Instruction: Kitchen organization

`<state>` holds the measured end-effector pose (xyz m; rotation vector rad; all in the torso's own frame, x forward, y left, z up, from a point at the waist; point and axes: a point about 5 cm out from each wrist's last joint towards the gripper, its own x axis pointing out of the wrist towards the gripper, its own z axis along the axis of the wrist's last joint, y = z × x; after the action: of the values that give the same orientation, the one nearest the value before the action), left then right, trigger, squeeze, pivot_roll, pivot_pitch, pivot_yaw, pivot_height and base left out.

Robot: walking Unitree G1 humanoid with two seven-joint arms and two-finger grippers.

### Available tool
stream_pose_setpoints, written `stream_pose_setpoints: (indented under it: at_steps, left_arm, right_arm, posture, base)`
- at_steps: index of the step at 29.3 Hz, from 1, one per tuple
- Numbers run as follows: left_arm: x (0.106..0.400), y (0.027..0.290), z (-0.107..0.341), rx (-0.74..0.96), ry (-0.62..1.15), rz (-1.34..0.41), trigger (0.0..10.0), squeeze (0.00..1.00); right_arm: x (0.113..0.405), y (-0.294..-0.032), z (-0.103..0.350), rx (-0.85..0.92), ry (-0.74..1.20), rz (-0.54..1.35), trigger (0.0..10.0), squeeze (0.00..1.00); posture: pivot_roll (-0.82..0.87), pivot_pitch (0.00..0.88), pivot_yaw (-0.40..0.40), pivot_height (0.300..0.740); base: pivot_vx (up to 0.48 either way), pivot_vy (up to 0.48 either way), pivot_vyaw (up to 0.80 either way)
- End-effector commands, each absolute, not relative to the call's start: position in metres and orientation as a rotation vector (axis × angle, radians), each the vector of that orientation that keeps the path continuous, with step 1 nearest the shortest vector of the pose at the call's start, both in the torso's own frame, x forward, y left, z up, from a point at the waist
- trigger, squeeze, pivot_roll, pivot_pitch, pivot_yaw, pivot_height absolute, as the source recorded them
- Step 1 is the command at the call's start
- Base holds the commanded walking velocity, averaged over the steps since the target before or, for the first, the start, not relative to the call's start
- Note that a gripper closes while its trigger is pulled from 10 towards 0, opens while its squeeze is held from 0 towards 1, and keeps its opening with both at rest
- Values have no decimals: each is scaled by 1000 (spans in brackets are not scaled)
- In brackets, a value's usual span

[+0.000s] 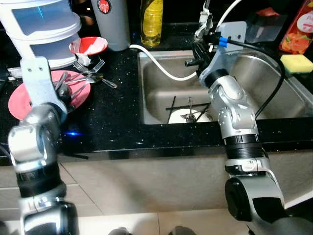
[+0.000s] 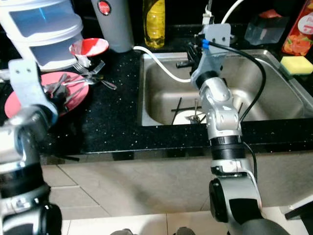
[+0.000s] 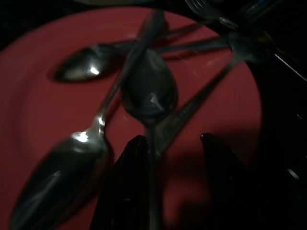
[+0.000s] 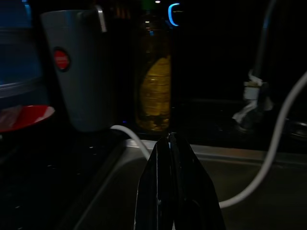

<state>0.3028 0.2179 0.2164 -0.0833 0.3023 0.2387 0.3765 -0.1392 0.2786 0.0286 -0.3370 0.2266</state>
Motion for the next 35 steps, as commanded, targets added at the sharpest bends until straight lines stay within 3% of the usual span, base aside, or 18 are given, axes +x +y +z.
stream_pose_setpoints:
  at_steps: [1, 5, 6, 7, 8, 13, 14, 15, 16, 20, 25, 26, 27, 28, 35]
  left_arm:
    - [295, 212, 206, -120, 349, 239, 10000, 0]
    - [294, 209, 193, -172, 397, 224, 10000, 0]
    - [295, 211, 184, -201, 436, 230, 8275, 0]
    - [295, 213, 179, -223, 465, 243, 4627, 0]
    - [295, 216, 175, -230, 485, 257, 0, 0]
    - [296, 216, 178, -249, 473, 272, 0, 0]
    - [296, 214, 181, -253, 464, 273, 3843, 0]
    - [296, 214, 181, -253, 464, 273, 3843, 0]
    - [296, 213, 182, -257, 458, 276, 0, 0]
    - [301, 210, 192, -245, 415, 269, 0, 0]
    - [310, 209, 228, -157, 214, 200, 0, 0]
    - [312, 207, 238, -137, 165, 174, 1373, 0]
    - [312, 207, 238, -137, 165, 174, 1373, 0]
    - [313, 205, 247, -132, 127, 151, 9961, 0]
    - [323, 226, 274, -156, 39, 165, 10000, 0]
  right_arm:
    - [377, -137, 276, 25, -323, 242, 10000, 0]
    - [378, -135, 275, 26, -318, 252, 10000, 0]
    - [379, -132, 276, 27, -318, 264, 10000, 0]
    - [379, -129, 276, 27, -319, 273, 10000, 0]
    - [379, -127, 277, 27, -320, 279, 10000, 0]
    - [379, -129, 277, 25, -318, 279, 10000, 0]
    - [379, -130, 276, 24, -316, 277, 10000, 0]
    - [379, -130, 276, 24, -316, 277, 10000, 0]
    - [379, -131, 276, 23, -315, 275, 10000, 0]
    - [380, -133, 275, 29, -311, 265, 10000, 0]
    - [380, -124, 276, 29, -312, 303, 10000, 0]
    - [380, -124, 276, 29, -311, 302, 10000, 0]
    - [380, -124, 276, 29, -311, 302, 10000, 0]
    - [381, -124, 276, 30, -310, 299, 10000, 0]
    - [378, -125, 274, 36, -313, 285, 10000, 0]
  posture:
    - [129, 17, 5, 740]
    - [131, 21, 1, 740]
    - [133, 23, -4, 740]
    - [133, 24, -5, 740]
    - [135, 29, -6, 740]
    - [134, 32, -6, 740]
    - [138, 28, -6, 740]
    - [138, 28, -6, 740]
    - [140, 23, -3, 740]
    - [148, 39, -17, 740]
    - [151, 37, -25, 740]
    - [151, 37, -25, 740]
    - [151, 37, -25, 740]
    - [151, 37, -25, 740]
    - [125, 28, -6, 740]
  base:
    - [0, 0, 0]
    - [0, 0, 0]
    - [0, 0, 0]
    - [0, 0, 0]
    - [0, 0, 0]
    - [0, 0, 0]
    - [0, 0, 0]
    - [0, 0, 0]
    - [0, 0, 0]
    - [0, 0, 0]
    - [0, 0, 0]
    - [0, 0, 0]
    - [0, 0, 0]
    - [0, 0, 0]
    - [0, 0, 0]
